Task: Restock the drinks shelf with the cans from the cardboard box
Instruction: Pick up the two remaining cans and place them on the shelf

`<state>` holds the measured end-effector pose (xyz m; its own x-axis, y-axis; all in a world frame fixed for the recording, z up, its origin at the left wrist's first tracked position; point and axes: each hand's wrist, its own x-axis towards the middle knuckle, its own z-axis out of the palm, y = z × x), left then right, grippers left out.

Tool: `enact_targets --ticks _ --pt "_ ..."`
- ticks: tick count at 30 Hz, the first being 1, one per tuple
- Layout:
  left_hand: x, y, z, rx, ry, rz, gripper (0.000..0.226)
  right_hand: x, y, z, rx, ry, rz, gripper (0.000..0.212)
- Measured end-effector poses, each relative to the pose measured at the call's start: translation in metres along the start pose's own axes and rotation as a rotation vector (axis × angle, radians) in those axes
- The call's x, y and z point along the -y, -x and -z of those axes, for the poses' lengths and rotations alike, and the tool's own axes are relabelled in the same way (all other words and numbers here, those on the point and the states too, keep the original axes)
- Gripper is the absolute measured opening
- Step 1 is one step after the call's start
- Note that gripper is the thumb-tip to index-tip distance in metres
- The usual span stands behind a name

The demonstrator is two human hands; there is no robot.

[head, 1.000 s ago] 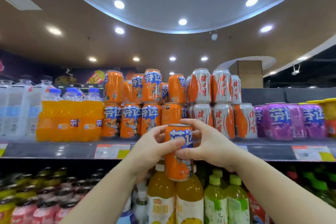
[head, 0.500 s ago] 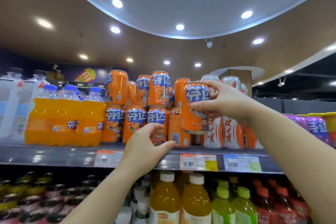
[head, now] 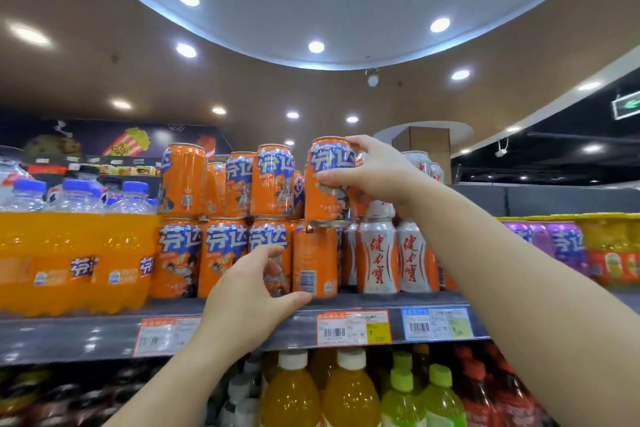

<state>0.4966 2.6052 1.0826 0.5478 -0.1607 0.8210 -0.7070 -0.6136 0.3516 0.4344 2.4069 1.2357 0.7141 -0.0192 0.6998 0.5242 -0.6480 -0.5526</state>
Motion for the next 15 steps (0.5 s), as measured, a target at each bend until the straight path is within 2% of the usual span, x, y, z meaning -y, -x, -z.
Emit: enact_targets --ticks 3,8,15 --pt "0.002 -0.001 -0.003 0.023 -0.047 0.009 0.081 0.004 -0.006 0.005 -0.052 0.019 0.021 0.07" --pt "-0.001 0.003 -0.012 -0.03 -0.16 0.01 0.084 0.001 -0.02 0.001 -0.091 0.087 0.042 0.089" --pt "0.001 0.002 -0.01 -0.015 -0.101 0.034 0.096 -0.017 -0.037 -0.015 -0.107 0.122 0.031 0.095"
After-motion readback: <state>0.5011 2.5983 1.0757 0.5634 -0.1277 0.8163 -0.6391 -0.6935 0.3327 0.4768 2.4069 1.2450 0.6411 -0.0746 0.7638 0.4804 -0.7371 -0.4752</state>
